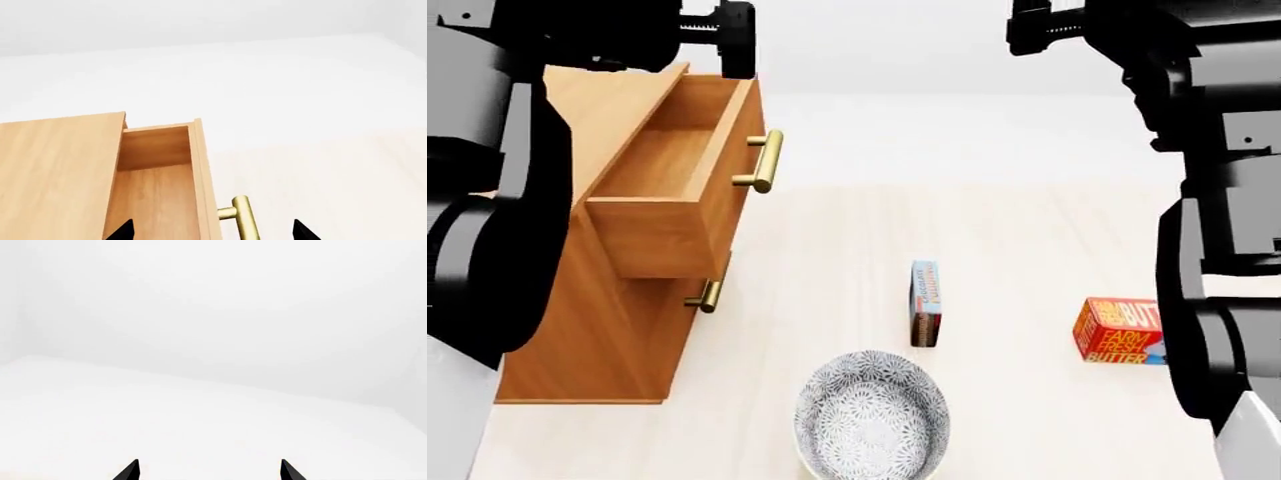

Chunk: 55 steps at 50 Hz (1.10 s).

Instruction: Put the chocolate pudding in the top drawer of the cabinet and close it.

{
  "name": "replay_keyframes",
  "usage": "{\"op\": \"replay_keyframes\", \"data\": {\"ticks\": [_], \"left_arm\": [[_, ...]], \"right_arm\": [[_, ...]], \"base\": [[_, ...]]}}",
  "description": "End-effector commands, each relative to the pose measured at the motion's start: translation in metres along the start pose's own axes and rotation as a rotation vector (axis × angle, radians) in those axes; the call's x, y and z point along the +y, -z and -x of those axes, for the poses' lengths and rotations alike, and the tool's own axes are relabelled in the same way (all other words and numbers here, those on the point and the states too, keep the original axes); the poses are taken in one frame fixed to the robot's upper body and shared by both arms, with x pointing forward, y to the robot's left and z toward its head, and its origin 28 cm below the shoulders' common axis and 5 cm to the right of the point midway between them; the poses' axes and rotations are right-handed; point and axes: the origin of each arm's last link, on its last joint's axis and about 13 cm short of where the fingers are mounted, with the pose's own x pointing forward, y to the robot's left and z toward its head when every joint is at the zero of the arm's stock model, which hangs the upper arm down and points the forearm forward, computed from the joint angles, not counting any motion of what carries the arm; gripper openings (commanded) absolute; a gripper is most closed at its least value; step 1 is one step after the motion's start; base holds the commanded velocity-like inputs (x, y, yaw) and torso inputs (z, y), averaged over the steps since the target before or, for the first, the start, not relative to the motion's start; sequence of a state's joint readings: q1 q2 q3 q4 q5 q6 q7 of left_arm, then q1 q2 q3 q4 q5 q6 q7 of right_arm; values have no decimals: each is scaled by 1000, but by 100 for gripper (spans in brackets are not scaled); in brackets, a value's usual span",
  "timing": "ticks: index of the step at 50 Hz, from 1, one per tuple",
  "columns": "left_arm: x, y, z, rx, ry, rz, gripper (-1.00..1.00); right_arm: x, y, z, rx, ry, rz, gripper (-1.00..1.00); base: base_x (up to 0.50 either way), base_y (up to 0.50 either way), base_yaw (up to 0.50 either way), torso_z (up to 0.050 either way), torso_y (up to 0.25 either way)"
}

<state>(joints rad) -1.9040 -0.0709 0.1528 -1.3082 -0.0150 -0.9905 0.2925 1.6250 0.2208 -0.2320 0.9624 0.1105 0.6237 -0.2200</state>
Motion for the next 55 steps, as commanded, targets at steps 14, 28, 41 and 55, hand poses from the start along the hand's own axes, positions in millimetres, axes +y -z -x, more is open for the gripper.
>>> {"op": "replay_keyframes", "data": {"ticks": [14,28,41,55], "left_arm": [[-7,30,-18,137,32,59,100],[-6,47,-28,163,49,147,100],[-6,59,-35,189,54,167,100],[-6,70,-41,215,59,173,100]], "right_arm": [[1,6,-1,16,-6,7,100],[1,5,-1,20,-9,14,100],[0,8,-2,27,-8,16,100],[1,9,-3,32,-6,18,100]], "base": [[0,0,0,0,0],[0,0,0,0,0],[0,0,0,0,0],[0,0,0,0,0]]}}
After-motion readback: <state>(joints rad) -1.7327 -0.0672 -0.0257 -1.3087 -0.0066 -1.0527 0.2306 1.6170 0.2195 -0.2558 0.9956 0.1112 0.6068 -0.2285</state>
